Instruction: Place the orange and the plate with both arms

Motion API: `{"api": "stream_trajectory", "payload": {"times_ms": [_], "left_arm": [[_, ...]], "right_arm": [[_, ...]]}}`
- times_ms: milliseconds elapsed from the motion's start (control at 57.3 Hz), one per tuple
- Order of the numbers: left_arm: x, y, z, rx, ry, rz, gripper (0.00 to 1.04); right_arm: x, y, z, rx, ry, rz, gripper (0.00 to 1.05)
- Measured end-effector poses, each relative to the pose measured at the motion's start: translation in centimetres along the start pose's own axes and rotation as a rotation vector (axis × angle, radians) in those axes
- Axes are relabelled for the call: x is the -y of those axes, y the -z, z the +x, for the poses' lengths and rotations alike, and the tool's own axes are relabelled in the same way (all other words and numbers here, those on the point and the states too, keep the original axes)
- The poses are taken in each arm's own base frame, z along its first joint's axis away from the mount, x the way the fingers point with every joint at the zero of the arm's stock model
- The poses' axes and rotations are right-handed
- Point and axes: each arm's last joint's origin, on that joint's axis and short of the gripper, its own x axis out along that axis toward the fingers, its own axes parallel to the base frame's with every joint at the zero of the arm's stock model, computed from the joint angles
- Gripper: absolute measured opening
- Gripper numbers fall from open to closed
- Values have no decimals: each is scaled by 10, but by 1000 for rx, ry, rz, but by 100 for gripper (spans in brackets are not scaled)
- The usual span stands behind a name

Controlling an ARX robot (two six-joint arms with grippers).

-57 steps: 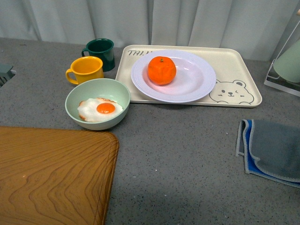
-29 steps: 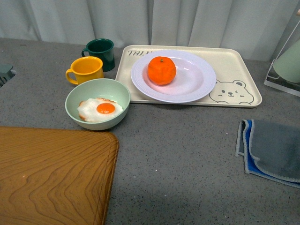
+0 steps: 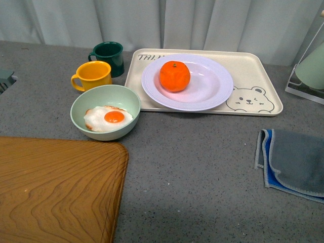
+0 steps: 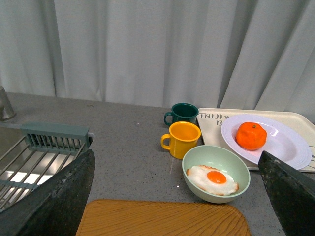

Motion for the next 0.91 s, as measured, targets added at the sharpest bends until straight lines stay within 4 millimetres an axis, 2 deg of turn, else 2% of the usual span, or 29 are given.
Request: {"api": "stream_trajectory", "payload": {"times_ms": [122, 332, 419, 803, 855, 907], "left_arm": [[0, 0, 0, 0, 0, 0, 98], [0, 0, 0, -1, 0, 0, 98], [0, 0, 0, 0, 0, 0, 98], [0, 0, 0, -1, 0, 0, 98], [0, 0, 0, -1, 0, 0, 98], [0, 0, 0, -1, 0, 0, 98]], "right_arm": [[0, 4, -9, -26, -1, 0, 1], [0, 3, -11, -7, -1, -2, 2], [0, 3, -11, -6, -1, -2, 20], [0, 3, -11, -6, -1, -2, 88], [0, 3, -11, -6, -1, -2, 96], [0, 3, -11, -6, -1, -1, 96]]}}
